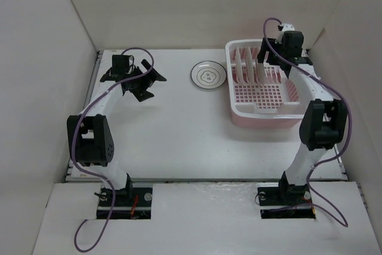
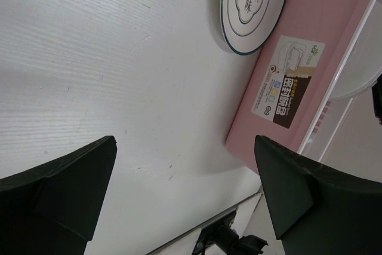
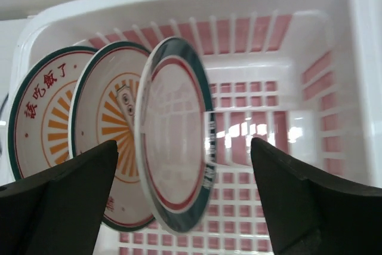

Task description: Load the plates into the dish rack

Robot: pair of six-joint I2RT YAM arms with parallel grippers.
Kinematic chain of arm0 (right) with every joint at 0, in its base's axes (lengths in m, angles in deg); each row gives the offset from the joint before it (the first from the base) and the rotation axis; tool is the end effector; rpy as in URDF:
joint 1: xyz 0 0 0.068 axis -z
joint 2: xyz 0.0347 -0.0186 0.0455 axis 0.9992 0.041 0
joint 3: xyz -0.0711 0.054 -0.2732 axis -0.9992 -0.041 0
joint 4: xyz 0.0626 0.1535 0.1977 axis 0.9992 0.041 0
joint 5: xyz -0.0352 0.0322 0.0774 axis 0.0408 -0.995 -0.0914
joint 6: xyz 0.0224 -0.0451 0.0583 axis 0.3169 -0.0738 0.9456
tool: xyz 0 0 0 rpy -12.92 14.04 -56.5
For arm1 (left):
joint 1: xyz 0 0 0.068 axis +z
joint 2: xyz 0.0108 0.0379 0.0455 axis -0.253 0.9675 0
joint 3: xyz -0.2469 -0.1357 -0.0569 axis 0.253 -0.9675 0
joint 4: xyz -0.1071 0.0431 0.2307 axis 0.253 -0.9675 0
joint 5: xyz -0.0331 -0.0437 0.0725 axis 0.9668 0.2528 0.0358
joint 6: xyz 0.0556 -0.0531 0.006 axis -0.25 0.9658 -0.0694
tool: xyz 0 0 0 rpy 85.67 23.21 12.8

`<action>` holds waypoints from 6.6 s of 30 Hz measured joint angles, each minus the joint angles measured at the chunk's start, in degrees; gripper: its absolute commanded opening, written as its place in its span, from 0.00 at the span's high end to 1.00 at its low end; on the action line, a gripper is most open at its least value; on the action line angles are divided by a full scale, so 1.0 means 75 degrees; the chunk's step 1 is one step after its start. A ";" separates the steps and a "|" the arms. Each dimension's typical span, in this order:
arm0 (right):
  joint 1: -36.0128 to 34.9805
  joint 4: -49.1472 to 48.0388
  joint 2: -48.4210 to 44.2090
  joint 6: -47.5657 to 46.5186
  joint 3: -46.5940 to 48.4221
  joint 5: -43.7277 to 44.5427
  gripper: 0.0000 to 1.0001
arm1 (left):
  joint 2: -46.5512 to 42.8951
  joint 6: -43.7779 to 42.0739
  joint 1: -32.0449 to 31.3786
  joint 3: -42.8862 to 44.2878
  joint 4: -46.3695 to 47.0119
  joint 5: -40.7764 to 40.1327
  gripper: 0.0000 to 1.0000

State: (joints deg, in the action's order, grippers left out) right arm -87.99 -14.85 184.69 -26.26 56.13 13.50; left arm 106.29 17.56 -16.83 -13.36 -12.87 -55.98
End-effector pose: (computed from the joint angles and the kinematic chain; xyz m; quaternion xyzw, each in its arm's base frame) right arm 0.4695 0.0083 0.3085 0.0187 0.8607 0.0624 0.5049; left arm 0.3863 -0.0475 0.2732 -0.2033 0.8600 -0.3724 0.2836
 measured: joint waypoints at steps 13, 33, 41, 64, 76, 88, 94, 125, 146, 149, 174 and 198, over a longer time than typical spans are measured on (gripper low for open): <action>0.0335 0.0050 -0.2672 0.0204 0.0306 0.0102 0.00 | 0.1693 0.0122 -0.0682 0.0201 0.2151 0.0306 0.01; 0.0017 -0.0239 -0.3707 0.0912 0.0595 -0.2492 0.00 | 0.5412 0.1291 -0.1341 0.3369 0.3905 0.0198 0.23; -0.0117 -0.0242 -0.3646 0.0944 0.0769 -0.2736 0.00 | 0.6027 0.1682 -0.1629 0.4208 0.3984 0.0236 0.33; -0.0122 -0.0294 -0.3372 0.1172 0.1113 -0.3040 0.00 | 0.6441 0.2291 -0.1711 0.4226 0.4095 -0.0006 1.00; -0.3008 0.0670 -0.2215 -0.2273 0.1279 -0.1591 0.00 | 0.3821 0.0717 -0.0938 0.3523 0.0125 -0.2512 1.00; -0.5872 0.2113 -0.0283 -0.5505 0.1486 -0.0192 0.04 | 0.1728 0.0283 -0.0994 0.3689 -0.3538 -0.2637 1.00; -0.6263 0.2133 0.0052 -0.5843 0.1600 -0.0015 0.05 | 0.0758 0.0434 -0.0941 0.3485 -0.3870 -0.2098 1.00; -0.6432 0.0551 -0.0411 -0.4832 0.0254 0.1419 1.00 | -0.1052 0.0938 0.0003 0.1979 -0.1335 -0.0108 0.00; 0.0108 -0.1434 -0.3092 -0.0396 -0.1107 -0.2040 1.00 | -0.1040 -0.0032 0.0154 0.0291 -0.0463 -0.0463 0.00; 0.0434 -0.1445 -0.2955 -0.0347 -0.1268 -0.2375 1.00 | -0.1008 -0.0082 0.0102 0.0291 -0.0364 -0.0408 0.00; 0.1052 -0.0627 -0.1233 -0.1553 -0.1314 -0.2247 1.00 | -0.0396 -0.0638 0.0000 0.0516 -0.0297 -0.0239 0.00; 0.1093 -0.0627 -0.0600 -0.1349 -0.1148 -0.2014 1.00 | -0.0207 -0.0717 0.0000 0.0557 -0.0297 -0.0216 0.00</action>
State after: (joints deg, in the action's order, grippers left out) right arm -79.80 -19.55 180.19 -36.38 47.52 -1.60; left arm 104.74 12.19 -16.83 -9.19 -15.09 -57.59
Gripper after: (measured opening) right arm 0.095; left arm 0.997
